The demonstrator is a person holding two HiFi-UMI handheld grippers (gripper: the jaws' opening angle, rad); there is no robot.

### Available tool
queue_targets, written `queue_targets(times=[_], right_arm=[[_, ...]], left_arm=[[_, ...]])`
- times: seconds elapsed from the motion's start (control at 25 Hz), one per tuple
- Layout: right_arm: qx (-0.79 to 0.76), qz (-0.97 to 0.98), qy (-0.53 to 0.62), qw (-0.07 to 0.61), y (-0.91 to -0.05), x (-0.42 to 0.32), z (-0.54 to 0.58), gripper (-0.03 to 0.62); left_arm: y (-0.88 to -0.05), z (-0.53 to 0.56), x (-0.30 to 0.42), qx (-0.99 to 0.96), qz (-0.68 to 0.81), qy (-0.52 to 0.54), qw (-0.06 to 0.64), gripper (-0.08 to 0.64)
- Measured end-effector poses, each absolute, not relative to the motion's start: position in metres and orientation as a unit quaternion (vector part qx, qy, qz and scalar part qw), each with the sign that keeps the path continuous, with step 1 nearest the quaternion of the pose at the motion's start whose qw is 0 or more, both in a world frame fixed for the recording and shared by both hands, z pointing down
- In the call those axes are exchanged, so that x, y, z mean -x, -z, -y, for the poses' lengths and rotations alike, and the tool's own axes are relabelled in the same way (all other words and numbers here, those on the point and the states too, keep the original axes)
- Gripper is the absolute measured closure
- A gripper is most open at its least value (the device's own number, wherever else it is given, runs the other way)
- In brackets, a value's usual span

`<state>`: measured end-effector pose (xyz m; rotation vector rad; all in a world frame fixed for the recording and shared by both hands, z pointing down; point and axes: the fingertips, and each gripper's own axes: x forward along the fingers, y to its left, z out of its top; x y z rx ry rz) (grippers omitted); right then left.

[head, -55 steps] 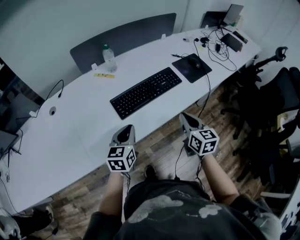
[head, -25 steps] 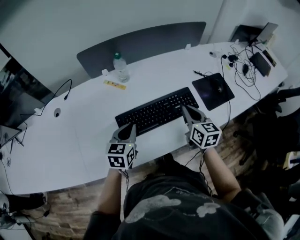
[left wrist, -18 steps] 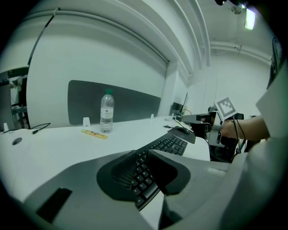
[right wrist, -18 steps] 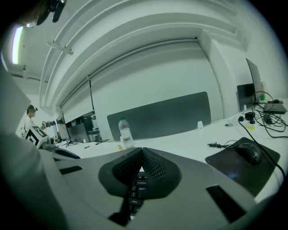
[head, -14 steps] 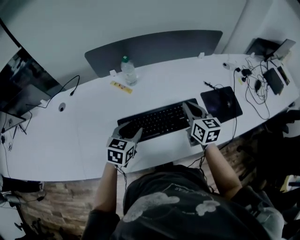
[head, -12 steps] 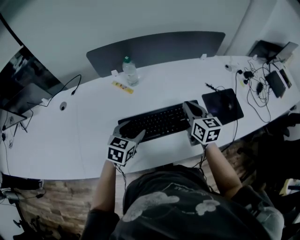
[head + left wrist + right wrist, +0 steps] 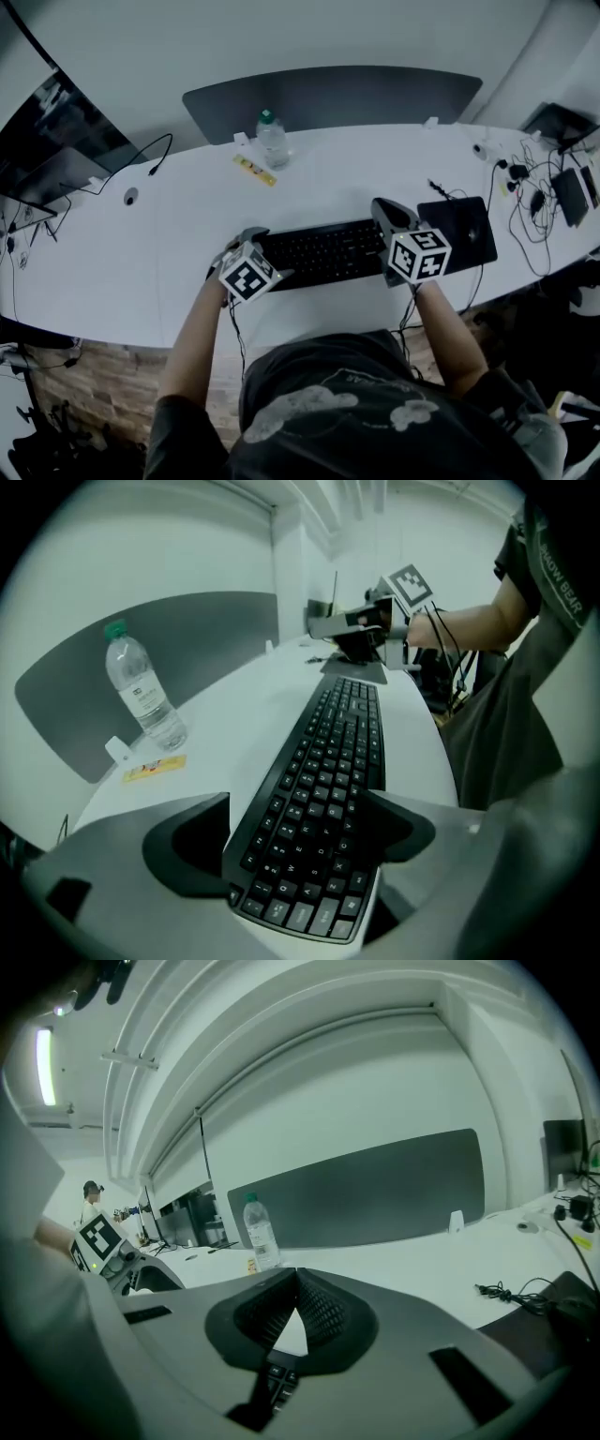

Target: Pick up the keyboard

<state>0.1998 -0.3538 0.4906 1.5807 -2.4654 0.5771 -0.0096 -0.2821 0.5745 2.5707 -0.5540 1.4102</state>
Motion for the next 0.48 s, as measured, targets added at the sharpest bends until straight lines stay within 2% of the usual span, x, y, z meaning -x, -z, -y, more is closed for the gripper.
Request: queue_targets(times=[0.48], right_arm=[[-0.494, 0.838, -0.213, 0.089, -0.511, -0.203, 0.382, 0.591]], left_arm=[[-0.604, 0.296, -0.006, -0.801, 0.067, -0.591, 0.063, 0.137]])
